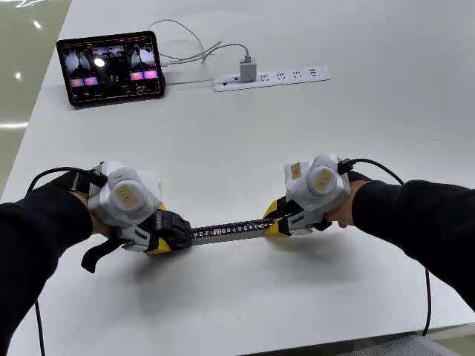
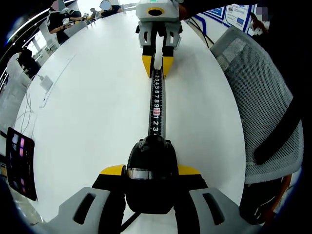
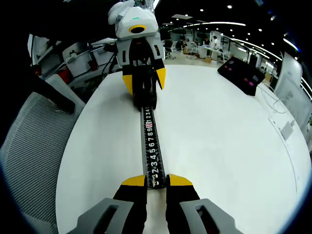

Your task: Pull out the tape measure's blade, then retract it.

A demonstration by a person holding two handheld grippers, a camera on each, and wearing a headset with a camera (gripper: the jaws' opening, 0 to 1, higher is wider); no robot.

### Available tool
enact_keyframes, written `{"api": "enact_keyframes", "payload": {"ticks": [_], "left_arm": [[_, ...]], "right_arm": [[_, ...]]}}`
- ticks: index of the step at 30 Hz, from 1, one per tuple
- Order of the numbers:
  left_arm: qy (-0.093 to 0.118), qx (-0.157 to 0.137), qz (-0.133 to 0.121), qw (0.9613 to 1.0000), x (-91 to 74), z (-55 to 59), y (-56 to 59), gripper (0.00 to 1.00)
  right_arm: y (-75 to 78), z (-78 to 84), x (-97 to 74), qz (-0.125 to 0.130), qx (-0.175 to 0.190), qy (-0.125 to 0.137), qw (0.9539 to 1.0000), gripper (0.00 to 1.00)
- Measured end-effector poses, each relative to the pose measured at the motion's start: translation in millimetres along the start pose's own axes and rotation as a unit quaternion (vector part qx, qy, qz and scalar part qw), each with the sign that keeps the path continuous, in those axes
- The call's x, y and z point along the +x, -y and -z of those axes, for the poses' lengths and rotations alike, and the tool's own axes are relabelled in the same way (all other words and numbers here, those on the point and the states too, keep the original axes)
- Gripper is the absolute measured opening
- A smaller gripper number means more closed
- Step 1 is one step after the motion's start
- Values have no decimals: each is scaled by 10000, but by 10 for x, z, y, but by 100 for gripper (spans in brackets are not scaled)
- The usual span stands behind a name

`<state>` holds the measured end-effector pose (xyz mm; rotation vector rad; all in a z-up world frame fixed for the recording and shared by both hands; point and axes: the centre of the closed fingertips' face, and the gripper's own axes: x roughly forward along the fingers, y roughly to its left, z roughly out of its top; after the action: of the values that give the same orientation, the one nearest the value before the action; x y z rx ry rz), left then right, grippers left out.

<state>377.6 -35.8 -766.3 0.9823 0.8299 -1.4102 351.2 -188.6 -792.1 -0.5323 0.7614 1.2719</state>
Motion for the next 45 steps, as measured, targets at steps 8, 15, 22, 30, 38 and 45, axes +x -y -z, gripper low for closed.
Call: {"api": "enact_keyframes", "payload": {"ticks": [8,15,22,30,38,45], "left_arm": [[-3,2,-2,10000,-2,-7,6,32],[0,2,-2,10000,-2,-8,6,32],[2,1,9,10000,2,-5,4,32],[11,-21,-2,10000,4,-5,-5,32],[14,-14,-20,10000,4,-6,-7,32],[-4,7,-29,10000,2,-11,0,32]], "right_arm": [[10,31,-33,18,-17,-6,10000,10],[12,60,-59,47,15,42,10000,10],[15,96,-89,63,20,31,10000,10],[26,122,-118,77,36,29,10000,10],[26,155,-151,97,33,22,9999,10],[22,183,-182,110,48,32,9999,10]]}}
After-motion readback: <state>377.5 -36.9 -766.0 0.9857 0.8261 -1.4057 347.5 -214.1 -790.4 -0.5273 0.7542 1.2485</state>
